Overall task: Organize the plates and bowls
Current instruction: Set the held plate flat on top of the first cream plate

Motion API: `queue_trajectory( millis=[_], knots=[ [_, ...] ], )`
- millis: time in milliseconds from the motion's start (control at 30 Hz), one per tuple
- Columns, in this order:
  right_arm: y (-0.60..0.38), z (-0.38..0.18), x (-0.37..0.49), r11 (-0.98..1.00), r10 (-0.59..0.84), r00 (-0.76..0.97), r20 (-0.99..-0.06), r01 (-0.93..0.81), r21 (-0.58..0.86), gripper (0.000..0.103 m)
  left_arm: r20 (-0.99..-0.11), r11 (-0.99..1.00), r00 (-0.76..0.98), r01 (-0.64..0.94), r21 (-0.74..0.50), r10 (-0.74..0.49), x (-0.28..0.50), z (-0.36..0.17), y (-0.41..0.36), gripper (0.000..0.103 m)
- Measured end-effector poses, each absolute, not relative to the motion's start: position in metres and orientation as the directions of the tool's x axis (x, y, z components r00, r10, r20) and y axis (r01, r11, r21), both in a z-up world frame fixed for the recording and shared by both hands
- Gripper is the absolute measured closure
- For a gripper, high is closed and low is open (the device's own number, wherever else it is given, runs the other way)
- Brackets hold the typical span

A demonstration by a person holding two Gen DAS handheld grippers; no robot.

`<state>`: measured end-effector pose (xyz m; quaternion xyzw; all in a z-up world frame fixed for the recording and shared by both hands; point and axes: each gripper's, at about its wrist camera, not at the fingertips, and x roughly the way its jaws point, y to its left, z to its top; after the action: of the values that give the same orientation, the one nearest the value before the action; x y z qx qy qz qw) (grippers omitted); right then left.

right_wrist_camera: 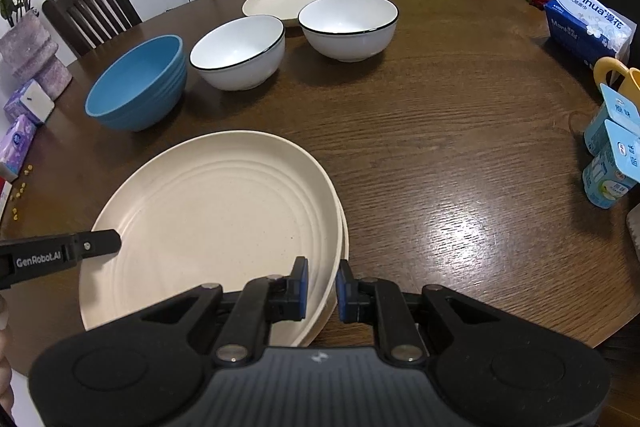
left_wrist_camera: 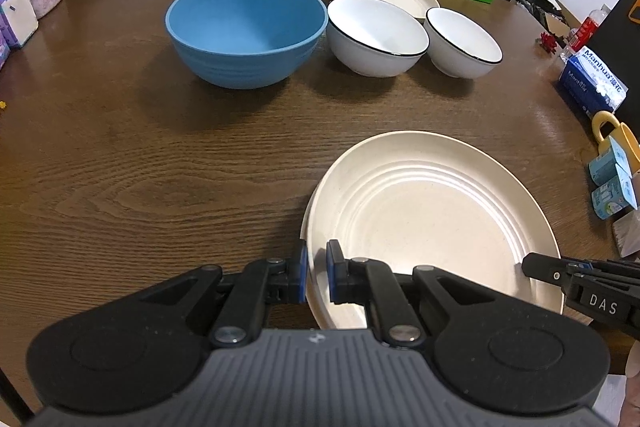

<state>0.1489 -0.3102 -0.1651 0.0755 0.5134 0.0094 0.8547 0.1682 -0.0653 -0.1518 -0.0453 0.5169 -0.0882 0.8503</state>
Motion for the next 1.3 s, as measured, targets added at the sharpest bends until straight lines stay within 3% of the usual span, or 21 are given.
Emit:
queue_trajectory(
  millis=[533,1300],
  knots=[
    [-0.302,-0.177,0.152,0.995,0.073,0.477,-0.876,0.029,0.098,0.088,-0.874,0.983,0.451,0.110,-0.146,-0.180,0.170,-0.163,-0.070,0.093],
    [-0.288,-0.184,0.146,1.000,-0.008,0.502,-0.865,-0.021,-0.022,0.085,-0.849,0.974,0.523,0.221,0.047,-0.078,0.154,-0.164,-0.099,0.090]
  ],
)
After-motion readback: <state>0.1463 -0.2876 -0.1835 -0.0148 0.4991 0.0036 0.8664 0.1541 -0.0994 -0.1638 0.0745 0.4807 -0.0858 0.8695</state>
